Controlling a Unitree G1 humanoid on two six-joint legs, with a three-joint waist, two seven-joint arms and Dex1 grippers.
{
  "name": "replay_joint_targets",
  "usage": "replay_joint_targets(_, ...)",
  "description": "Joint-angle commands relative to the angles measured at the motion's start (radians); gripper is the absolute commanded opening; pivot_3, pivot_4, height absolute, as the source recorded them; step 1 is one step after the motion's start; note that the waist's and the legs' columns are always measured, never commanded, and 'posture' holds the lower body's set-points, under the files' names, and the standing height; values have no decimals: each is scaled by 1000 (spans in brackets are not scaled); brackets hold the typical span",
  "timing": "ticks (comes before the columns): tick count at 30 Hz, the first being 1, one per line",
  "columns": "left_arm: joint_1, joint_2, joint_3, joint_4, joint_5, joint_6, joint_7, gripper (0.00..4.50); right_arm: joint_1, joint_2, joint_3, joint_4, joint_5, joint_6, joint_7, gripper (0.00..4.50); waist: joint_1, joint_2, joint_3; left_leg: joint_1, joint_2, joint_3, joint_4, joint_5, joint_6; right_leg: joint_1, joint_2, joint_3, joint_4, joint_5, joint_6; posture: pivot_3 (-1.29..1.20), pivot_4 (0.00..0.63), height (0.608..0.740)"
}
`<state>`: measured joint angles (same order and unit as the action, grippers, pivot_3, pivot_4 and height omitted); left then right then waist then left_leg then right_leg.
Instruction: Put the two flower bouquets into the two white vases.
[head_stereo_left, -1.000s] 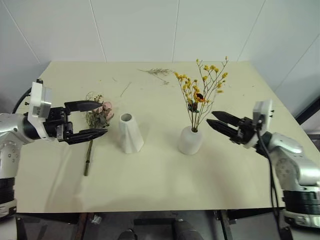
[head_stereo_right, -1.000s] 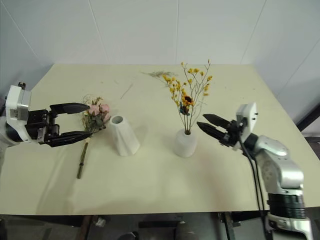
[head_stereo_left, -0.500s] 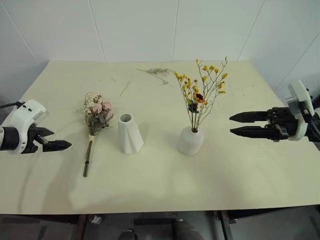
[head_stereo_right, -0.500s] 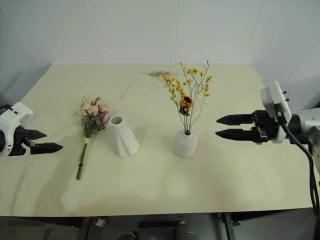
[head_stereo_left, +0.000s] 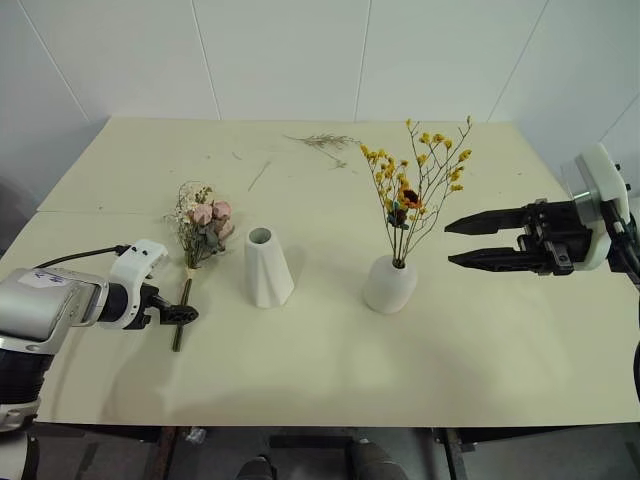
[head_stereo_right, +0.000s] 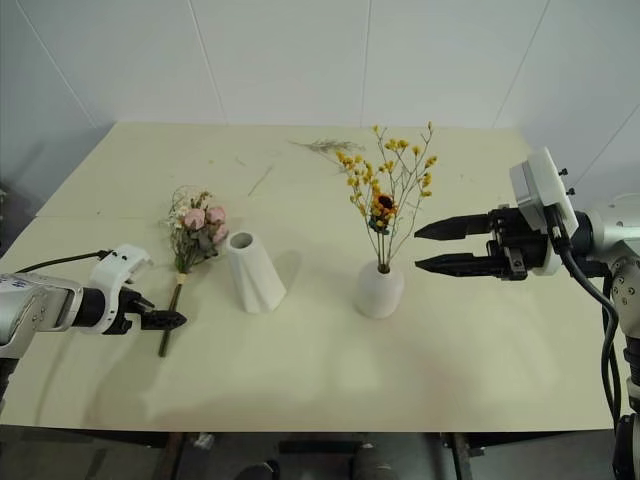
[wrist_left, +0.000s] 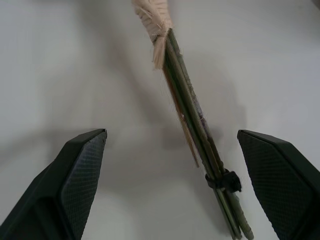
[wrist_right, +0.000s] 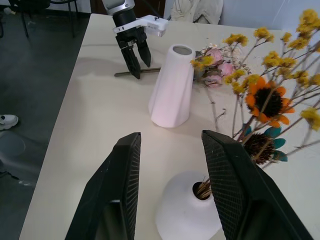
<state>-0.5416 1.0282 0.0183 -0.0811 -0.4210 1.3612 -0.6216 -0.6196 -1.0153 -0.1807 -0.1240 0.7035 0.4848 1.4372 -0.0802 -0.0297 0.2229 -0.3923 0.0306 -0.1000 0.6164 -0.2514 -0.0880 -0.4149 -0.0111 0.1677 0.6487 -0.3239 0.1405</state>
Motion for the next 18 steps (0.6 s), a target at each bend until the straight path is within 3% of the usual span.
replay_joint_targets(1,-7,-12,7,18,32,-23,29,4500,23,-16,-65,-53,15,-24,-10,2039,0,0,0,0,0,0,1,0,0,0,0,0,1,0,0,0,150,740)
replay_joint_targets(9,-43,-25,-8,93,59,-87,32,4500,73,-14,-106,-45,-50,-90,-72,2039,-4,0,0,2,0,0,11,0,0,5,1,0,5,1,1,0,150,740)
replay_joint_targets(13,-46,-20,-24,116,68,-111,16,4500,155,-31,-130,-46,-42,-98,-38,2897,-2,0,0,2,-1,0,13,0,0,5,1,1,5,2,2,0,150,740)
replay_joint_targets(18,-70,-20,-54,176,91,-146,-6,4500,162,-21,-140,-52,-51,-163,-35,4482,-2,0,0,2,-1,0,12,0,0,5,1,1,5,1,2,0,150,740)
